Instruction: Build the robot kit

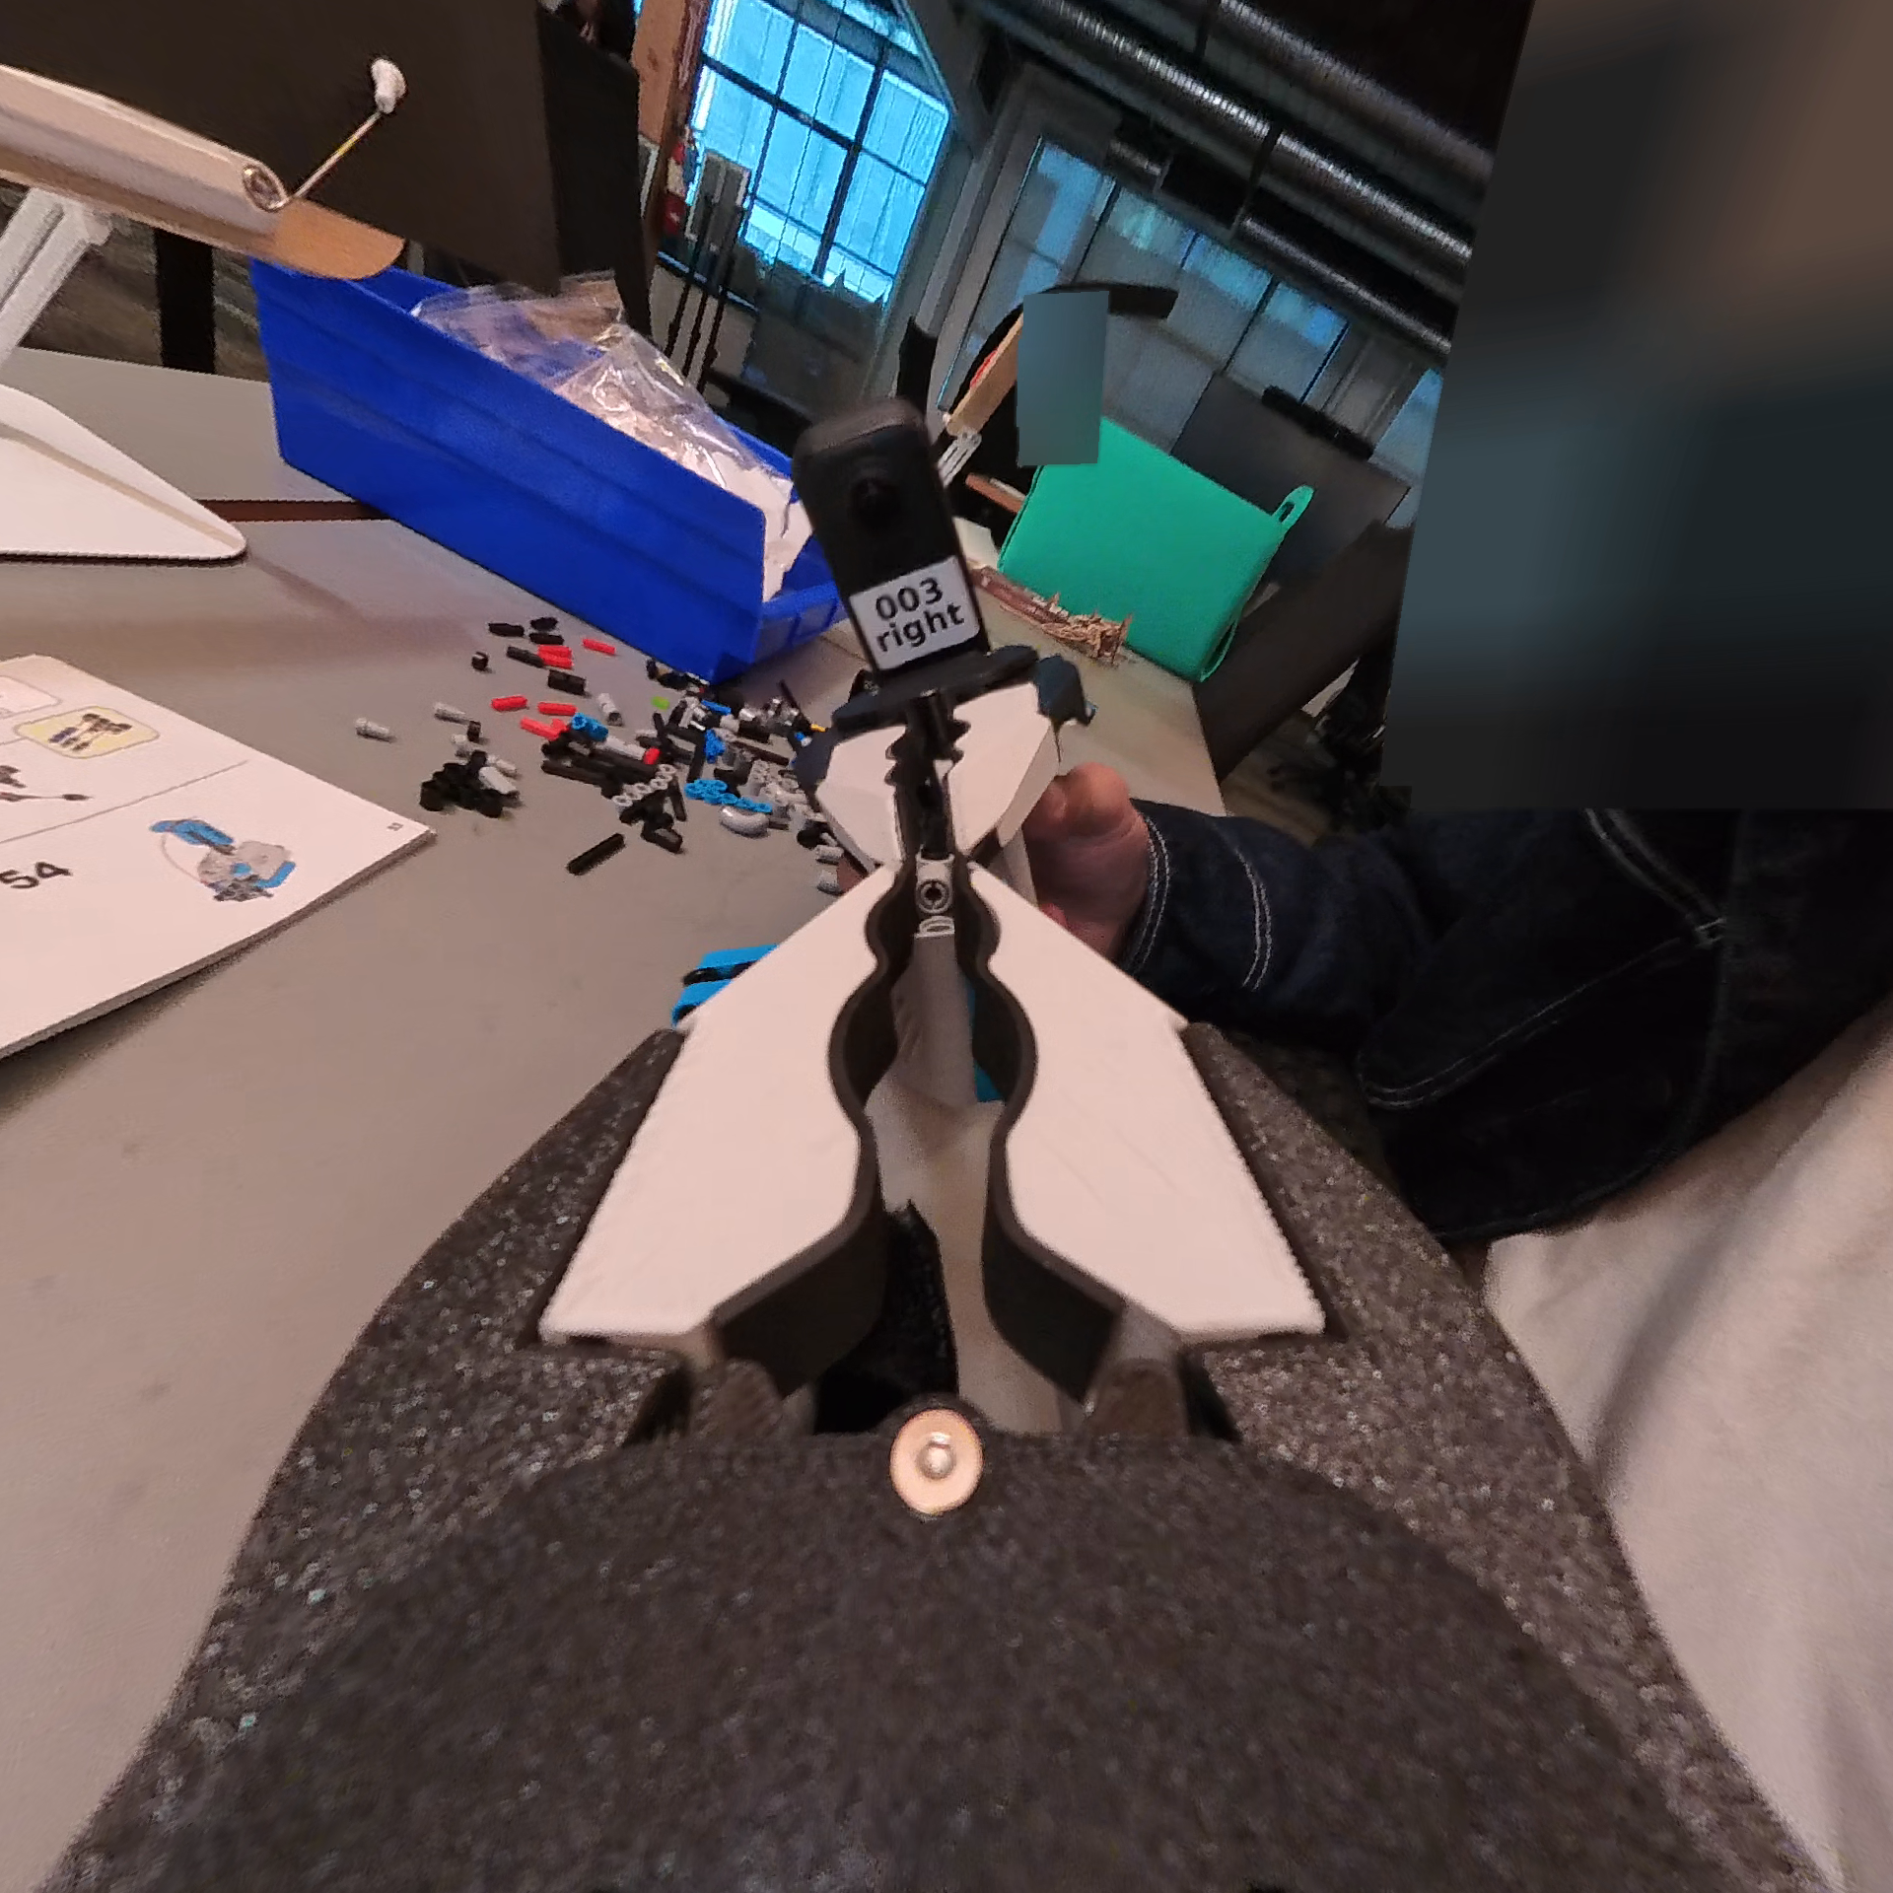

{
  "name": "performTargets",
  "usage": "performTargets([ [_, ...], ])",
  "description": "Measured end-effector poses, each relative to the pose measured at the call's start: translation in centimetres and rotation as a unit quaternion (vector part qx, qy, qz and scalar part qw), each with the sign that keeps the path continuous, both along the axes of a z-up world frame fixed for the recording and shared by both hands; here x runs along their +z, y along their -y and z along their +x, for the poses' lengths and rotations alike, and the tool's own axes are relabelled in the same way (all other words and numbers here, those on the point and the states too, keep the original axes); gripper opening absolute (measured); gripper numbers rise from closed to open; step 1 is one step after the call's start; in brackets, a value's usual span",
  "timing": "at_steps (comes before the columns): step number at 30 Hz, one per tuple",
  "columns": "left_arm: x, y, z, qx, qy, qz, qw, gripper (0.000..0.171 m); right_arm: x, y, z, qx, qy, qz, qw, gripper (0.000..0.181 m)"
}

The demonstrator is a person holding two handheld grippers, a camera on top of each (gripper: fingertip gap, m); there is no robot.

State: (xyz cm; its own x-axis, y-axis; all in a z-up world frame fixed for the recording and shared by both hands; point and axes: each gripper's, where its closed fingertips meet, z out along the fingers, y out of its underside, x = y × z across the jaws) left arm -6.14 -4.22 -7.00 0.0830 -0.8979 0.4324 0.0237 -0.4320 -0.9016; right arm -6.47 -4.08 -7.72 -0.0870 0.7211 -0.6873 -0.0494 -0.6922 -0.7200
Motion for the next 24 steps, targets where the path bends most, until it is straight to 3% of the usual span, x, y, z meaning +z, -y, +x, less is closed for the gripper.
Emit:
performTargets([
  [16,-2.0,-1.8,-0.2,-0.018,0.005,-0.162,0.987,0.007,-1.8,-1.7,0.0,-0.036,0.039,-0.054,0.997,0.006],
  [18,-2.2,-2.4,-0.6,-0.007,0.004,-0.169,0.986,0.016,-1.8,-2.0,0.2,-0.042,0.036,-0.065,0.996,0.005],
  [20,-2.7,-2.6,-1.0,-0.002,-0.01,-0.168,0.986,0.038,-1.9,-2.5,0.6,-0.051,0.032,-0.079,0.995,0.005],
  [24,-3.4,-1.6,-0.5,-0.015,-0.044,-0.144,0.989,0.042,-2.3,-2.9,0.9,-0.061,0.036,-0.092,0.993,0.006],
])
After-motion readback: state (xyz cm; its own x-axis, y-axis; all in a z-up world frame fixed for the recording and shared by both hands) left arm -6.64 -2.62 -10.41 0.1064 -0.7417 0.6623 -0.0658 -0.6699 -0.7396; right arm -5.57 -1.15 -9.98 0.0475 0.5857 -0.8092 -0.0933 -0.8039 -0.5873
